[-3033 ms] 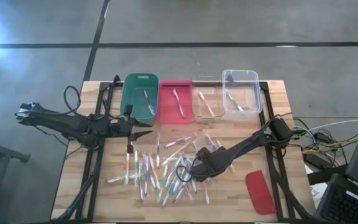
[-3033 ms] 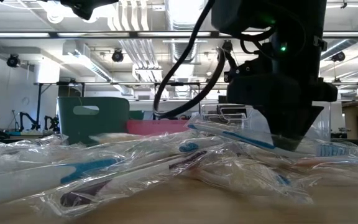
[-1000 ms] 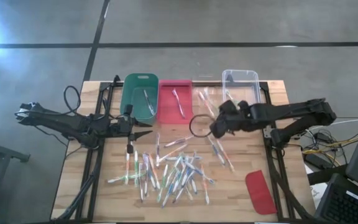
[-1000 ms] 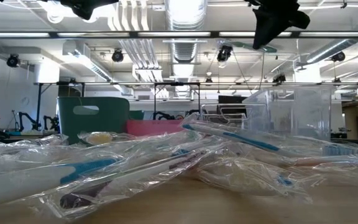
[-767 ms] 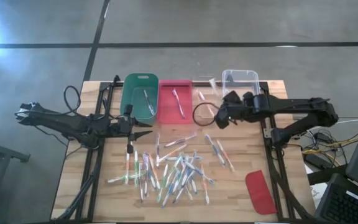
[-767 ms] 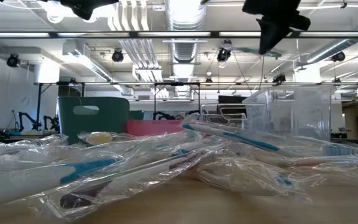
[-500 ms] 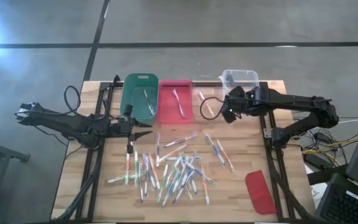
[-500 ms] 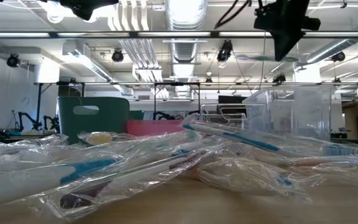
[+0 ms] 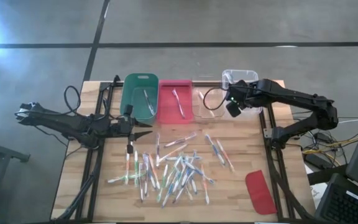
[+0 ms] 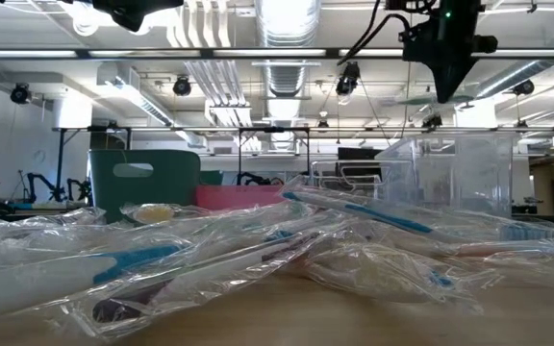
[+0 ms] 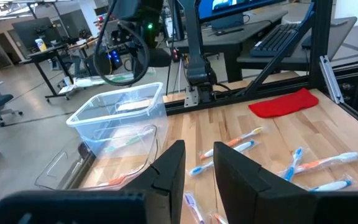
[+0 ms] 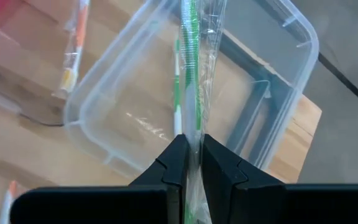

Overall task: Pick & Place Toothbrushes
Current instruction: Put the green toothbrush into the white bin

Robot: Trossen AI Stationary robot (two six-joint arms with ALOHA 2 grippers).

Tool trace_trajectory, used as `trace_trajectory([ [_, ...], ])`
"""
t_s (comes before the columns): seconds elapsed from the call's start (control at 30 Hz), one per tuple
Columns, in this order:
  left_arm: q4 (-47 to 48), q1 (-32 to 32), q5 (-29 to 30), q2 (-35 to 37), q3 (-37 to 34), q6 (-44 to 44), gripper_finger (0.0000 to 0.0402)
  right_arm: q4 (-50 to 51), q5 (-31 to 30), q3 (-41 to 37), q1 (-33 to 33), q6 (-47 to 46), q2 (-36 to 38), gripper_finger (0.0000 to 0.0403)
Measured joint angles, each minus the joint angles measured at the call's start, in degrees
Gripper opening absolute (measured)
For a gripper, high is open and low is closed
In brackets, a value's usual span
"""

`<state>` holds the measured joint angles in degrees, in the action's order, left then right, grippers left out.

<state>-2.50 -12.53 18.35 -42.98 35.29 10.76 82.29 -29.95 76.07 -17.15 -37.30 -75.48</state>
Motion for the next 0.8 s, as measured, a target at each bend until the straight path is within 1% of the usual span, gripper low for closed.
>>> trace_trajectory([
  [0.3, -0.02, 0.04, 0.0, 0.0, 0.0, 0.0, 0.009, -0.17, 0.3, -0.11, -6.13, 0.6, -0.82, 0.0028],
  [0.8, 0.0, 0.02, 0.0, 0.0, 0.0, -0.02, 0.009, -0.03, 0.67, -1.09, -10.47, 5.52, -7.91, 0.0028],
])
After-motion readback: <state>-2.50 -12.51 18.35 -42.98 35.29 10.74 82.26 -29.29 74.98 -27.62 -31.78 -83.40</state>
